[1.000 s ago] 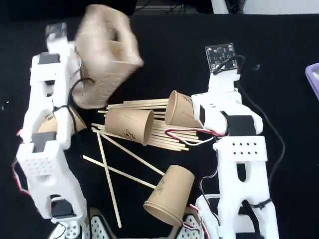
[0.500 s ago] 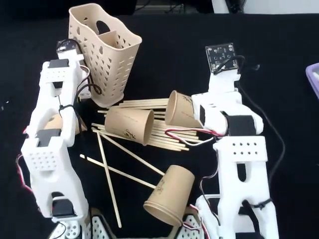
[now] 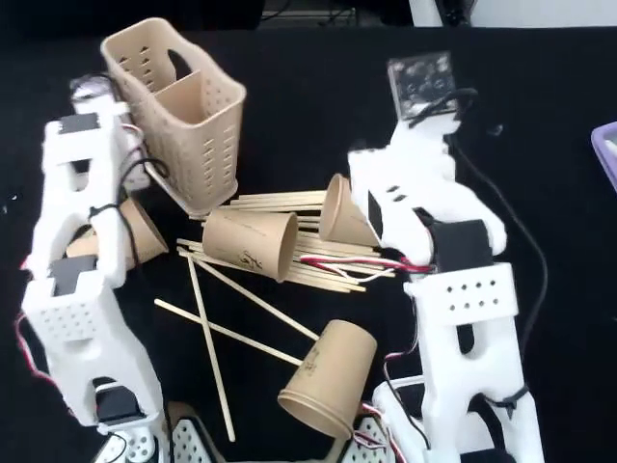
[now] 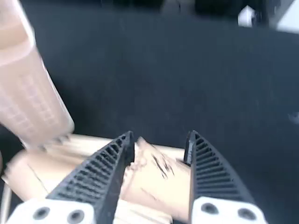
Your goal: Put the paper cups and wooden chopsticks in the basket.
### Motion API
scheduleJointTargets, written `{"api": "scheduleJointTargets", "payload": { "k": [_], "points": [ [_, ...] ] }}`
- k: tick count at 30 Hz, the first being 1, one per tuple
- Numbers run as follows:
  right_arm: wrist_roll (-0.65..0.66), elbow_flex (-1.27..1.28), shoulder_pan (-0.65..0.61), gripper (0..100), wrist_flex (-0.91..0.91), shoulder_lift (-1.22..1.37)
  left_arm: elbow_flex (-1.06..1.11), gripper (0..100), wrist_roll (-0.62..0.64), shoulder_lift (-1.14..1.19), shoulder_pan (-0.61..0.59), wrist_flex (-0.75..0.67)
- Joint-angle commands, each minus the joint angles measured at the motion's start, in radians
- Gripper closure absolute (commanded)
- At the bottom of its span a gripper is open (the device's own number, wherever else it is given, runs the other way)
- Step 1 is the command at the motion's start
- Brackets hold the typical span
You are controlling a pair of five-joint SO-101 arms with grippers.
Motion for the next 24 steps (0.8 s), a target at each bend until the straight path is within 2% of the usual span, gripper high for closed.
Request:
{"api": "scheduleJointTargets", "payload": {
  "k": [1,6,10,14,16,21,24],
  "points": [
    [-0.081,-0.122,-0.043,81.4,-0.003,0.008,-0.015,97,-0.005,-0.137,-0.027,0.029],
    [-0.183,-0.145,-0.129,81.4,-0.025,0.010,-0.065,97,0.002,-0.273,-0.059,0.029],
    [-0.190,-0.140,-0.169,81.2,-0.021,0.010,-0.177,96,0.003,-0.354,-0.059,0.026],
    [-0.186,-0.076,-0.172,81.1,-0.029,0.010,-0.343,83,0.068,-0.365,-0.056,0.005],
    [-0.186,-0.022,-0.172,81.1,-0.043,0.010,-0.390,78,0.104,-0.364,-0.061,-0.068],
    [-0.155,0.128,-0.166,81.1,-0.092,0.007,-0.361,79,0.048,-0.272,-0.035,-0.387],
    [-0.092,0.193,-0.166,81.1,-0.094,0.002,-0.406,79,-0.021,-0.133,0.001,-0.411]
  ]
}}
